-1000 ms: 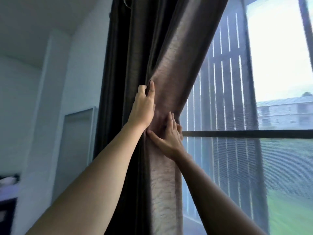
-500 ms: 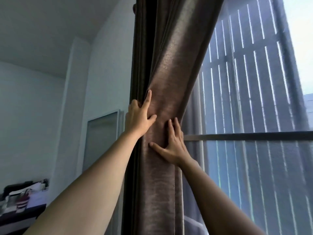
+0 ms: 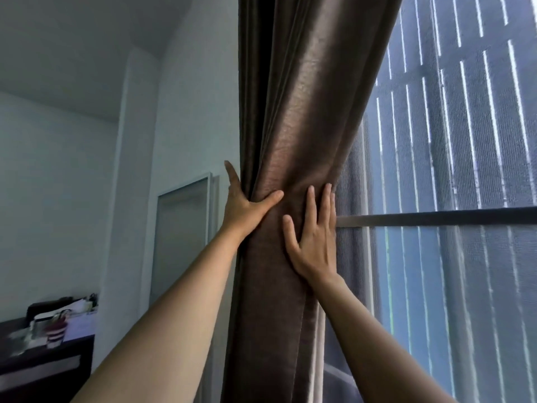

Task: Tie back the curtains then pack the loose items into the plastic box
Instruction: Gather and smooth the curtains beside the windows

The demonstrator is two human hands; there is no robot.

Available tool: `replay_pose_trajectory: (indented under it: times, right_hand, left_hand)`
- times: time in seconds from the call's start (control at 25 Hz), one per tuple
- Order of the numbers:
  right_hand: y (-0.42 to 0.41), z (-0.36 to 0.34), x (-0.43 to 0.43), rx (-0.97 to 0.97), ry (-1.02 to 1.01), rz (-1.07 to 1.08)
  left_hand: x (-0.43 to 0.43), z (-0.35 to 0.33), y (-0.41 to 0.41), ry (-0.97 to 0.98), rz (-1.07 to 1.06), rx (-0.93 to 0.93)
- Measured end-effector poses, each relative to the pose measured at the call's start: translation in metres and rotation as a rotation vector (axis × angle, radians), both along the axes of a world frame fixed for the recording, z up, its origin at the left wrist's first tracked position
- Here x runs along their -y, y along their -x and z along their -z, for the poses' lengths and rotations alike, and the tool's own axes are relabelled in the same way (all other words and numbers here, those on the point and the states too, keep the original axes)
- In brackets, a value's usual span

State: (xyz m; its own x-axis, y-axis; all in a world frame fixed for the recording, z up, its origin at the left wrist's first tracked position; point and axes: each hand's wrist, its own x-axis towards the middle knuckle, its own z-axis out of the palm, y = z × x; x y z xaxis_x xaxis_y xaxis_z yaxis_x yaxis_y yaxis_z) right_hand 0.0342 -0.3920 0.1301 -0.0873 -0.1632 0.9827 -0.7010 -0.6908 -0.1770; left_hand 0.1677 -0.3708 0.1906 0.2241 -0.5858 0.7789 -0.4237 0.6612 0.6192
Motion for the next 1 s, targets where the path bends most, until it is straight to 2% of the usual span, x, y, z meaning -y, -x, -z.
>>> replay_pose_trajectory:
  times: [0.2,0.32,0.44,0.52,0.6,0.72,0.88,1.0]
  right_hand:
    - [-0.030,-0.006,0.020,-0.030,-0.011,-0.034]
    - [-0.052,-0.013,0.040,-0.060,-0.075,-0.159]
    - [-0.073,-0.032,0.074,-0.193,-0.255,-0.239]
    - [-0.074,-0.054,0.092,-0.372,-0.501,-0.204]
    - [-0.074,-0.067,0.100,-0.465,-0.640,-0.212]
    - [-0.081,-0.052,0.091,-0.325,-0.489,-0.311]
    - [-0.081,-0.041,0.068,0.041,-0.161,-0.282]
    - [-0.070,-0.072,0.057,0.004,-0.072,-0.262]
  left_hand:
    - [0.010,-0.001,-0.024,-0.033,-0.098,-0.135]
    - [0.022,-0.003,-0.043,-0.077,-0.168,-0.155]
    - [0.040,-0.001,-0.067,-0.163,-0.320,-0.117]
    - [0.046,0.006,-0.084,-0.248,-0.472,-0.039]
    - [0.044,0.014,-0.094,-0.233,-0.525,0.002]
    - [0.035,0.023,-0.096,-0.145,-0.446,0.013]
    - [0.032,0.046,-0.084,-0.136,-0.139,-0.030]
    - [0.025,0.064,-0.076,-0.151,0.026,-0.071]
